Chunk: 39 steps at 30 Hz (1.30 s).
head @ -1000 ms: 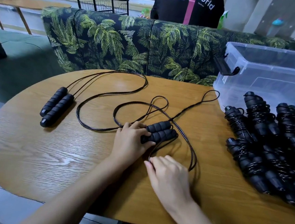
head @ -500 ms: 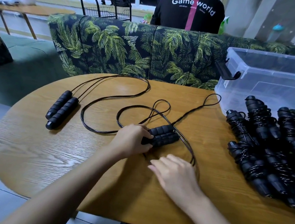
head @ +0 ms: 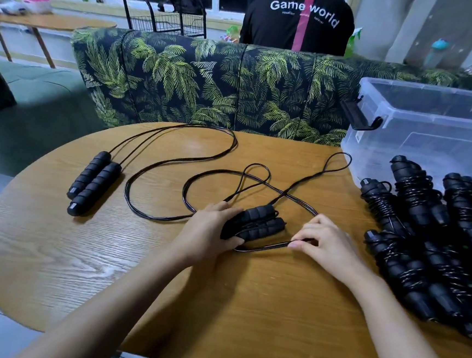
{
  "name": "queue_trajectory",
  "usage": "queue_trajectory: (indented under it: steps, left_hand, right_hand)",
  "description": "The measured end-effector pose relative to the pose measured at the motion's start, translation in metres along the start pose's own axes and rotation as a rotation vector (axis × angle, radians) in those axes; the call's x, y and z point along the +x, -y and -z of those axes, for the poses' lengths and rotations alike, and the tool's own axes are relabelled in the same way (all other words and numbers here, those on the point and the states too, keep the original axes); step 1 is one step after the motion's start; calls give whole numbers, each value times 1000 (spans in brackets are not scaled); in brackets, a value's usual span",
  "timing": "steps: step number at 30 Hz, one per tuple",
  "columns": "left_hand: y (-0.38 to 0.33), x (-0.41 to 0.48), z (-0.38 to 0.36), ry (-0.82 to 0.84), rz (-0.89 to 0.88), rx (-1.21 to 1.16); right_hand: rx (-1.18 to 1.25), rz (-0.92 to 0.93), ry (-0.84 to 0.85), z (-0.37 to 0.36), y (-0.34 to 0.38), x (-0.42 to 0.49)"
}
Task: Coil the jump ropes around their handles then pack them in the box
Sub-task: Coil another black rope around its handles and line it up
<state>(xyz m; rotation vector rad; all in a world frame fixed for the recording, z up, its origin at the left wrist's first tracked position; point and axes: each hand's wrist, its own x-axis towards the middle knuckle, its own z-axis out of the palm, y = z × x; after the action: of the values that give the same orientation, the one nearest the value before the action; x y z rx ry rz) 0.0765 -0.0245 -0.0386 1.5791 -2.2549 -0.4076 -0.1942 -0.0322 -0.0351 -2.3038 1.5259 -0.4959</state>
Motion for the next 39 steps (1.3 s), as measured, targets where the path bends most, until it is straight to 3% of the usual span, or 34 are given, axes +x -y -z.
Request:
queue_trajectory:
  steps: [7, 12, 18, 24, 27, 30, 33, 36, 39]
  left_hand:
    - [-8, 3, -4, 29, -33, 160]
    - [-8, -3, -12, -49, -111, 189]
    - [4, -6, -13, -76, -204, 26]
    - [1, -10, 1, -157, -152, -318]
    - [-13, -17, 15, -26, -298, -209]
    - [-42, -22, 23, 87, -358, 65]
    - [-65, -19, 19, 43, -269, 314]
    - [-61, -17, 7, -35, -26, 349]
    - [-48, -13, 7, -44, 96, 397]
  right_hand:
    - [-20, 43, -65, -4, -15, -2]
    - [1, 129, -120, -5, -27, 3]
    - [0, 156, -125, -10, -37, 6]
    - [0, 119, -74, -7, -39, 8]
    - [10, -23, 31, 8, -28, 25]
    - [26, -110, 140, 29, 3, 55]
    - [16, -74, 92, 43, 41, 80]
    - [-41, -66, 3, 50, 79, 76]
    - [-89, -68, -74, 44, 108, 47]
